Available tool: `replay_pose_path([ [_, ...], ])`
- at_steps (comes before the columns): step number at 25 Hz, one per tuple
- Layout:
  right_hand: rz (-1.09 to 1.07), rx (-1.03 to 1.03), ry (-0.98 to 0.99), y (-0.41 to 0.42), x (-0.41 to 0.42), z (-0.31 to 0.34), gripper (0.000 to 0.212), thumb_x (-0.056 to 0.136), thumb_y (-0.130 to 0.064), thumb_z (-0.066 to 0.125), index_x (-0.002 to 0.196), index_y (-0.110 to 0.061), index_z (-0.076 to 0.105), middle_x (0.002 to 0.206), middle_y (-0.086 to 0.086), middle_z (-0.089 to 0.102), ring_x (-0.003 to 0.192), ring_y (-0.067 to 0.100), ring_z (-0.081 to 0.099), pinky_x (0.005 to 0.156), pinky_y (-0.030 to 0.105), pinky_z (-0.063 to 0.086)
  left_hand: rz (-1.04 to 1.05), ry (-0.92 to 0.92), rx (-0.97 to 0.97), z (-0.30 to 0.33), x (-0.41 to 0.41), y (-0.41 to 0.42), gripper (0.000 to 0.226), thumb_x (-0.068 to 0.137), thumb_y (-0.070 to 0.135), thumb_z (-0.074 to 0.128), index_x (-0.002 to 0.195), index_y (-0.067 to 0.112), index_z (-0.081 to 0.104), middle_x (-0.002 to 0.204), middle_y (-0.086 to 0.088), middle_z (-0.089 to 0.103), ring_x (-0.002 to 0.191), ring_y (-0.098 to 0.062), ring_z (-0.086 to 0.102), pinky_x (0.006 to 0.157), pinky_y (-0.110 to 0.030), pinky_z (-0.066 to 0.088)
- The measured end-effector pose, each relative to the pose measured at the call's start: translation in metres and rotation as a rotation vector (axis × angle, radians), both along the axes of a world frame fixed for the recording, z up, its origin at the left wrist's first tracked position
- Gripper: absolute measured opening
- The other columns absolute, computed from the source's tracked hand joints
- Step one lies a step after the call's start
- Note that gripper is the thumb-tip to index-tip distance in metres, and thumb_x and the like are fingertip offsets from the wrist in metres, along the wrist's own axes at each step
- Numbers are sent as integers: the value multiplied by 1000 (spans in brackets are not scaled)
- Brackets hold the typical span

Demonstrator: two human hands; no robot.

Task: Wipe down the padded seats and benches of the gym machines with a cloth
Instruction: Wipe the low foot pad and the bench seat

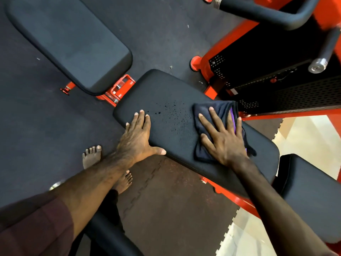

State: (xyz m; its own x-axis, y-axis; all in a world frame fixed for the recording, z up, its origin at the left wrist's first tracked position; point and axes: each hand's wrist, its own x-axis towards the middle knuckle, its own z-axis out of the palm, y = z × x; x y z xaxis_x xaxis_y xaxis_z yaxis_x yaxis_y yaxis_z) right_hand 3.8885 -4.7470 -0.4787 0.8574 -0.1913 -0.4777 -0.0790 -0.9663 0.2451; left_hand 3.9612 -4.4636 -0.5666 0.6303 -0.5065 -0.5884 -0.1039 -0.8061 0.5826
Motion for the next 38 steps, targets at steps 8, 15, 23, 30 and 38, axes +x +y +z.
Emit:
replay_pose_path([
  [8,-47,20,-18,25,51,-36,68,103,-62,24,165,-49,0,176,-9,-5,158,49,0,118,81,0,54,55,9,3,2,0,153,65,78,82,166,8,-9,173,-13,-25,160,-28,-22,132,-52,1],
  [15,-310,-32,-88,34,95,-55,72,100,-61,28,166,-44,4,177,-4,-2,157,54,-2,114,84,1,58,22,19,-8,36,13,152,65,73,86,167,7,-5,173,-15,-21,161,-30,-19,130,-55,3],
  [23,-126,-27,-29,18,92,-51,70,101,-66,27,164,-50,1,176,-9,-6,158,50,-3,114,84,2,92,96,42,-34,42,37,162,57,72,91,166,11,-12,172,-11,-27,160,-27,-22,132,-54,2],
  [30,151,69,29,52,63,-56,72,97,-63,23,165,-48,3,176,-12,-3,160,44,-1,118,81,2,126,140,8,-39,45,37,165,54,66,95,166,12,-13,172,-8,-29,159,-25,-25,132,-49,6],
  [38,138,68,-17,102,50,-63,73,98,-57,27,166,-44,6,177,-7,-1,160,46,-2,118,79,0,146,154,13,-40,47,35,167,51,66,97,167,15,-13,171,-11,-31,159,-28,-27,131,-50,6],
])
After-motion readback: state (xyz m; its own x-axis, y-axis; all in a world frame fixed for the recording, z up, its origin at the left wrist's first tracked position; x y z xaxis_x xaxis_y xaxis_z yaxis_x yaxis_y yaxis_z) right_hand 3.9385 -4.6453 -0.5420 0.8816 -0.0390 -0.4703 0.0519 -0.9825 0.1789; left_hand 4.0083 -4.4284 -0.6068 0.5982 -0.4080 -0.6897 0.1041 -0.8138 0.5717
